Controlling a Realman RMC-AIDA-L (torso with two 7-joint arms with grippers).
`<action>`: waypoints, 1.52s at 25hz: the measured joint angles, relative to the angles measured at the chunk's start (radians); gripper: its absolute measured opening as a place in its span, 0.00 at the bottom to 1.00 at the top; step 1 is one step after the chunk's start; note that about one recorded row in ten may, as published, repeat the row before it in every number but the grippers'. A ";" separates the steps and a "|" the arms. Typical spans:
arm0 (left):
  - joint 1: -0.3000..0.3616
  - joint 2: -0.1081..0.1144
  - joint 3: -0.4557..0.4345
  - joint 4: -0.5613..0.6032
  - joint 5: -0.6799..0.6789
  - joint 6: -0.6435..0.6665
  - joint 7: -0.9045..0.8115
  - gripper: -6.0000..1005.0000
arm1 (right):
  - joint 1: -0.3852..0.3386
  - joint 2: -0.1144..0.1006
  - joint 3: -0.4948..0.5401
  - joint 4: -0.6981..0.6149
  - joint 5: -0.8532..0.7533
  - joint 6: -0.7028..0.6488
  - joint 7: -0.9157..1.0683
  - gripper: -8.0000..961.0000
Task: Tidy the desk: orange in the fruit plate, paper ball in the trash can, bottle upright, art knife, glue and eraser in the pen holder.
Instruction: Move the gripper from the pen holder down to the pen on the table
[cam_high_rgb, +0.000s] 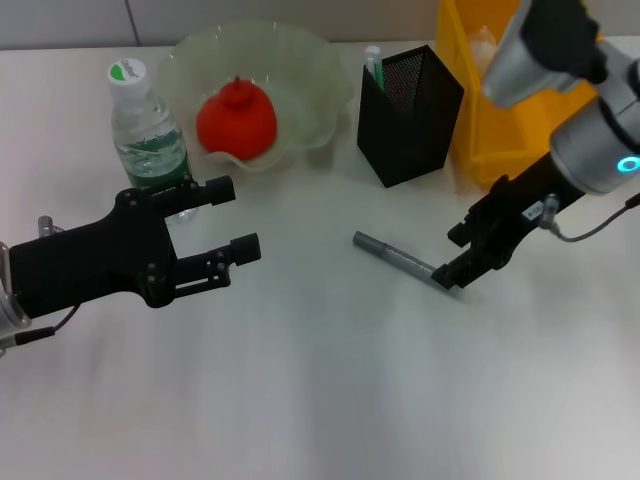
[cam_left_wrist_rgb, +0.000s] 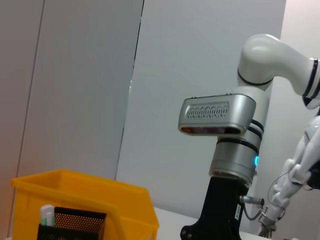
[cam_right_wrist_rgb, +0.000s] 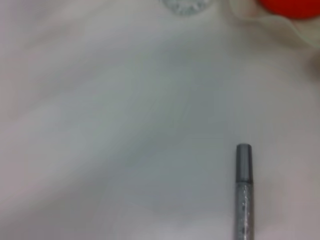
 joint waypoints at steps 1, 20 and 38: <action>0.001 -0.001 0.000 0.000 0.000 -0.003 0.000 0.75 | 0.000 0.000 -0.033 0.000 -0.004 0.019 0.013 0.75; 0.002 -0.035 -0.026 -0.003 -0.003 -0.027 0.025 0.75 | 0.025 0.007 -0.247 0.084 -0.009 0.198 0.047 0.46; 0.001 -0.035 -0.028 0.004 -0.006 -0.031 0.025 0.75 | 0.056 0.011 -0.251 0.170 0.009 0.252 0.059 0.35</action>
